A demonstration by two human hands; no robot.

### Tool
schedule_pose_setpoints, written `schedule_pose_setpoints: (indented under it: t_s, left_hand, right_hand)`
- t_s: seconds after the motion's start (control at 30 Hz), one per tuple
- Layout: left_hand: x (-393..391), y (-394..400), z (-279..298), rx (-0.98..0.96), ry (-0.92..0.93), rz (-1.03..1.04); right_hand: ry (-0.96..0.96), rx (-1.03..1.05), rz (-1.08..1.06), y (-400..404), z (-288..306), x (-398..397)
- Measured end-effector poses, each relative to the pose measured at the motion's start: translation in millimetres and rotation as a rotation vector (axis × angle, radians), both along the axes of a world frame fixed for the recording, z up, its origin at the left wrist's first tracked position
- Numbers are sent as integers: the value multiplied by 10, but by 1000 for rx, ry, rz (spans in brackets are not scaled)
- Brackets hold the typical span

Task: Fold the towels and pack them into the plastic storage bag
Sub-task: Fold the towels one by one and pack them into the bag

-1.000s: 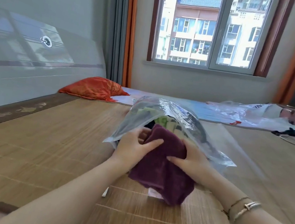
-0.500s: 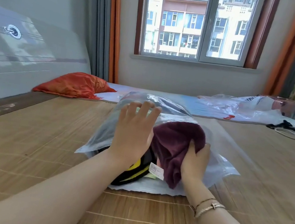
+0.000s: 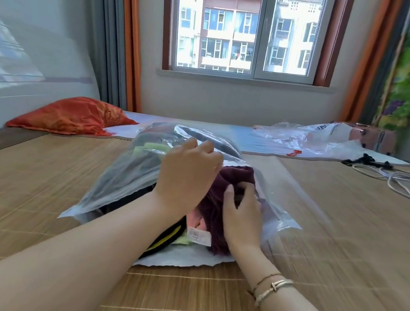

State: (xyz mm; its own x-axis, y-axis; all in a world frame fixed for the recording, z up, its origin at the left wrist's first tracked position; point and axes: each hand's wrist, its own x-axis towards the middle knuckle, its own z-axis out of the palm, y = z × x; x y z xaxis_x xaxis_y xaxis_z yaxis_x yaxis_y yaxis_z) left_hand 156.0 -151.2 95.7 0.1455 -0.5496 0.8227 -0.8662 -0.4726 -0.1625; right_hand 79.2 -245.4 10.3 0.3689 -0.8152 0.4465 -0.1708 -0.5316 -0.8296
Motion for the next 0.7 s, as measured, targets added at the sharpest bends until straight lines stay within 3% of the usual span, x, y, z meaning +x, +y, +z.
schedule_pose_setpoints:
  t_s: [0.07, 0.2, 0.37, 0.47, 0.57, 0.7]
  left_hand:
    - [2, -15, -9, -9, 17, -28]
    - [70, 129, -82, -1, 9, -196]
    - [130, 274, -90, -37, -20, -321]
    - [153, 236, -15, -122, 91, -353]
    - [173, 130, 98, -162, 172, -294]
    - [181, 54, 83, -59, 244, -226]
  right_hand:
    - [123, -122, 133, 148, -90, -42]
    - [462, -233, 101, 75, -153, 90]
    - [495, -362, -41, -15, 145, 503]
    - [519, -367, -49, -80, 159, 628]
    - [602, -271, 12, -119, 4, 621]
    - [601, -261, 127, -175, -66, 503]
